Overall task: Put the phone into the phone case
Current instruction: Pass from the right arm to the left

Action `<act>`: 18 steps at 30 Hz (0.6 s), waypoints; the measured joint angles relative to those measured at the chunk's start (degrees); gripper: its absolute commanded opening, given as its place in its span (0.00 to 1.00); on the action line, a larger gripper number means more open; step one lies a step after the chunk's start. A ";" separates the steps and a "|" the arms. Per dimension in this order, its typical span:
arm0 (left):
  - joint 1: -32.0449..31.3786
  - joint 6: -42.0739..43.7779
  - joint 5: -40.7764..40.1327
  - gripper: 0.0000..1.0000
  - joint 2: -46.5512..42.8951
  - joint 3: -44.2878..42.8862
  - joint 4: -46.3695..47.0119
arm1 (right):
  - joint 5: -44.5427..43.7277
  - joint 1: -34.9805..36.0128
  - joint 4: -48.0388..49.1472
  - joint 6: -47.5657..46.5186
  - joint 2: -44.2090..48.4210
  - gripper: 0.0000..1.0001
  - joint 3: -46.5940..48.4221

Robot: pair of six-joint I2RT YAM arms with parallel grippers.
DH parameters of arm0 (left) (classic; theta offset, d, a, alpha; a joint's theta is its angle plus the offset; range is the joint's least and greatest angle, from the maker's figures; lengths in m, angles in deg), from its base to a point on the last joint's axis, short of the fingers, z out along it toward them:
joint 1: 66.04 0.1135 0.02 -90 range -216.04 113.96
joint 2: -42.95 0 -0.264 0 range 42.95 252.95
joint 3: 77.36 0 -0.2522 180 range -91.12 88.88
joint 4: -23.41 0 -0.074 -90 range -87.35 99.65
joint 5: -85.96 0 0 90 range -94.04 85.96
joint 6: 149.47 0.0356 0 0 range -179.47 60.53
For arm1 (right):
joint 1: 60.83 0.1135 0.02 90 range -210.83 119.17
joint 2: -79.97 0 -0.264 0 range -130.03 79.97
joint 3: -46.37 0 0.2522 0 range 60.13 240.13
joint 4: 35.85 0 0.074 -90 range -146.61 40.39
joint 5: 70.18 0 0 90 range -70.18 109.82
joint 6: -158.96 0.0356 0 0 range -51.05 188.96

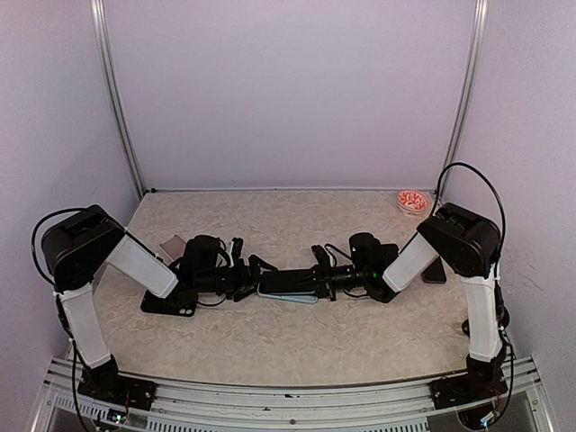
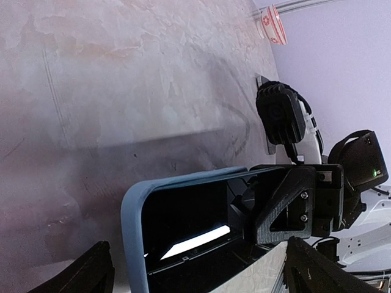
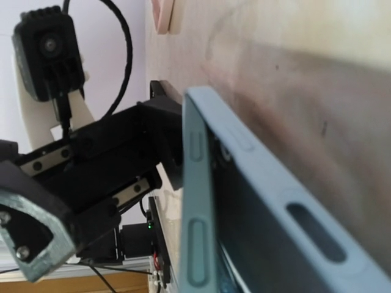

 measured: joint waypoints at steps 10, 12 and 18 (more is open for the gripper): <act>-0.04 -0.13 3.06 0.89 0.20 -0.28 0.39 | 0.37 0.46 -0.17 -0.24 -0.11 0.00 0.07; -0.04 -0.13 3.23 0.87 0.28 -0.31 0.33 | 0.44 0.50 -0.26 -0.48 -0.31 0.00 0.17; -0.02 -0.11 3.15 0.80 0.61 -0.28 -0.15 | 0.98 0.50 -0.55 -1.11 -0.94 0.00 0.79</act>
